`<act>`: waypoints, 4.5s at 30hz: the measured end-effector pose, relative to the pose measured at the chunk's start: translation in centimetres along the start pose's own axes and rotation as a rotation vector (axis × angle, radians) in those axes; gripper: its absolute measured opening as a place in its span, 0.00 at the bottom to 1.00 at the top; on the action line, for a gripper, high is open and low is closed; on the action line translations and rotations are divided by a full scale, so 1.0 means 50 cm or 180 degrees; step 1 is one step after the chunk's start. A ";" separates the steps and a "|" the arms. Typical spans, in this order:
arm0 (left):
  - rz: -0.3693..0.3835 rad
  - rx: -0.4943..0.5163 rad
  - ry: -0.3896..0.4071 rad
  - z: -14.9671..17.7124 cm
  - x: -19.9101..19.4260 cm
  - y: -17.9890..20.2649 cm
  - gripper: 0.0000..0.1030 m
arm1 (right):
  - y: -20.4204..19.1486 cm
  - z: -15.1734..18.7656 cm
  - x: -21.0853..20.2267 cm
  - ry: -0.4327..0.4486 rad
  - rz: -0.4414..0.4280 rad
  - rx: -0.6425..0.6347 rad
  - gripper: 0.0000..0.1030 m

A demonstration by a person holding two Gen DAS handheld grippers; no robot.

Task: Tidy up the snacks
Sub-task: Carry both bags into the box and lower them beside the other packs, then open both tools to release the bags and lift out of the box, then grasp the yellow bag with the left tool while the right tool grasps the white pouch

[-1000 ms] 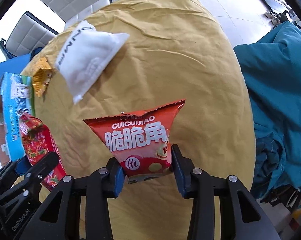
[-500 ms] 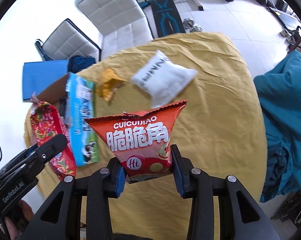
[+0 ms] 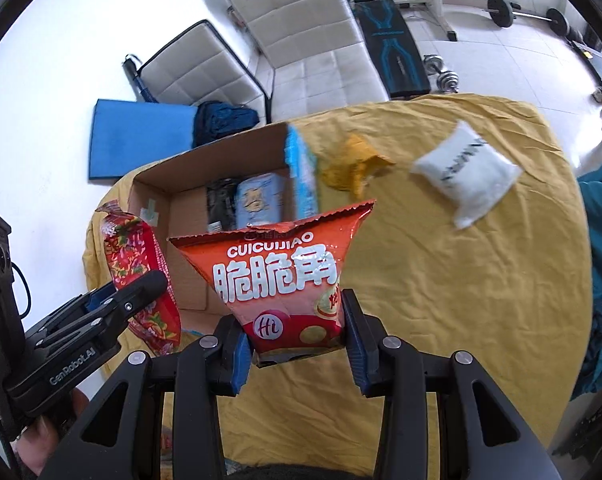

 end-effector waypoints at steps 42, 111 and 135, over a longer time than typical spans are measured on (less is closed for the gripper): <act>-0.0397 -0.0002 -0.0937 -0.104 0.410 -0.298 0.41 | -0.132 0.081 0.504 -0.1075 0.1095 -0.0066 0.40; -0.0223 -0.0008 0.0371 0.006 -0.134 -0.137 0.88 | -0.223 0.082 0.039 0.0109 0.0354 -0.0254 1.00; -0.0543 0.1242 -0.0518 -0.195 0.296 0.283 0.88 | 0.332 -0.234 0.276 -0.0771 0.1055 -0.1263 1.00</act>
Point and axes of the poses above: each gripper's, at about its wrist camera, not at the fingertips, and x roughly the way its jaws point, y to its right, z to its underside, the point moved 3 cm from there along x, roughly the way its jaws point, and after that the axes turned 8 degrees about y, right-handed, at the moved point
